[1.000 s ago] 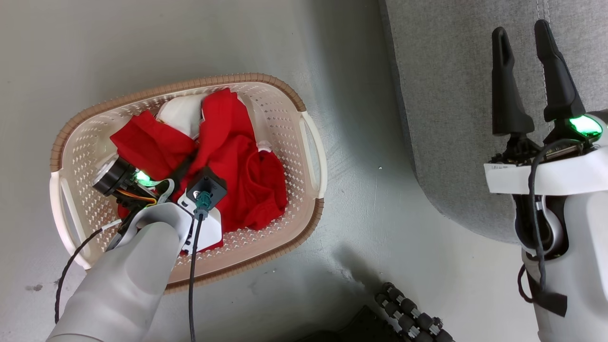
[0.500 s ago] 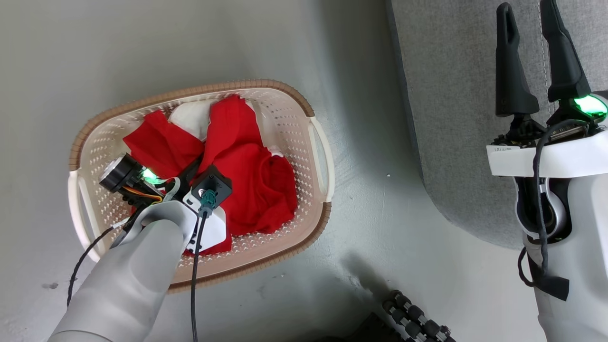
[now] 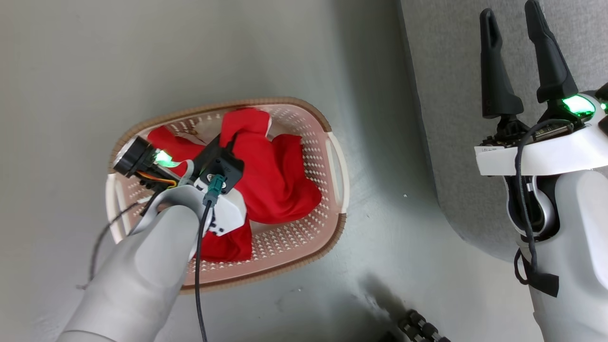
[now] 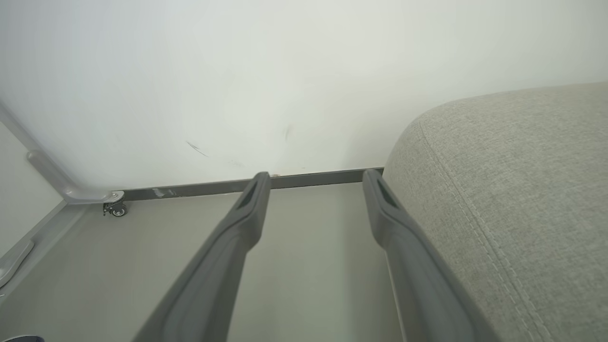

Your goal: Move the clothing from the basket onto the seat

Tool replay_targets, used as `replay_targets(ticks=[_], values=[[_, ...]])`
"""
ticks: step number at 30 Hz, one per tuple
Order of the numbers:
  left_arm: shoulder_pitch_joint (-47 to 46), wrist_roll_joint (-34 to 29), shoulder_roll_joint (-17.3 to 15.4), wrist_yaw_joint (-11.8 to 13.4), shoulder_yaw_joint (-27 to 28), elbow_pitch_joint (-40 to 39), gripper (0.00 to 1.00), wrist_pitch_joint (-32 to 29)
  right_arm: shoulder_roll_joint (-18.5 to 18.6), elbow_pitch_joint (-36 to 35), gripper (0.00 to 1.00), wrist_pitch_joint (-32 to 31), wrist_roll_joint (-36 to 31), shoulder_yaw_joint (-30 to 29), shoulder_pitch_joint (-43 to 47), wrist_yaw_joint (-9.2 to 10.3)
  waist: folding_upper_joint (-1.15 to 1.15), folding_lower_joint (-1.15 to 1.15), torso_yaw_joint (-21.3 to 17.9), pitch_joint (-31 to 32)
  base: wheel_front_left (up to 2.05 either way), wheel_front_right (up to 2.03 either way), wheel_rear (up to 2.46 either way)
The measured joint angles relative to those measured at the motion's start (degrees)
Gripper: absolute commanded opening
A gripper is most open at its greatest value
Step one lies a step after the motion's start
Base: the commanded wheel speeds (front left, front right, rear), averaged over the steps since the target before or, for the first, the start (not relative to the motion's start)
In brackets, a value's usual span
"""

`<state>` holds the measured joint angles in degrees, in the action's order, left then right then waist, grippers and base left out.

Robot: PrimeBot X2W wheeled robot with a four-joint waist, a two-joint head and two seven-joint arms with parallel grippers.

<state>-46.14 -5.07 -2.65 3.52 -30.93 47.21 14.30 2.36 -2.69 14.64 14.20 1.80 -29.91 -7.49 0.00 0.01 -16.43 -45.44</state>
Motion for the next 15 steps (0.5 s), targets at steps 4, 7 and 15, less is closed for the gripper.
replay_targets(ticks=[4, 7, 15], values=[[1.83, 2.15, 0.19, -1.0, 0.42, -4.41, 0.0, 0.1, 0.05, 1.47, 1.0, 0.0, -0.82, 0.29, 0.0, 0.0, 0.0, 0.0, 1.16, 1.86, 0.0, 0.0, 0.0], [3.72, 3.08, 0.19, -1.33, 0.6, -6.9, 0.0, 0.14, 0.11, 2.19, 1.0, 0.0, -1.3, 0.71, 0.01, 0.0, 0.0, 0.0, 2.08, 3.38, 0.0, 0.0, 0.0], [6.57, 5.58, 0.2, -0.55, 2.64, -16.99, 0.0, 0.14, 0.2, 4.48, 1.0, 0.0, -3.76, 3.25, 0.11, 0.0, 0.0, 0.0, 4.73, 7.75, 0.0, 0.0, 0.0]])
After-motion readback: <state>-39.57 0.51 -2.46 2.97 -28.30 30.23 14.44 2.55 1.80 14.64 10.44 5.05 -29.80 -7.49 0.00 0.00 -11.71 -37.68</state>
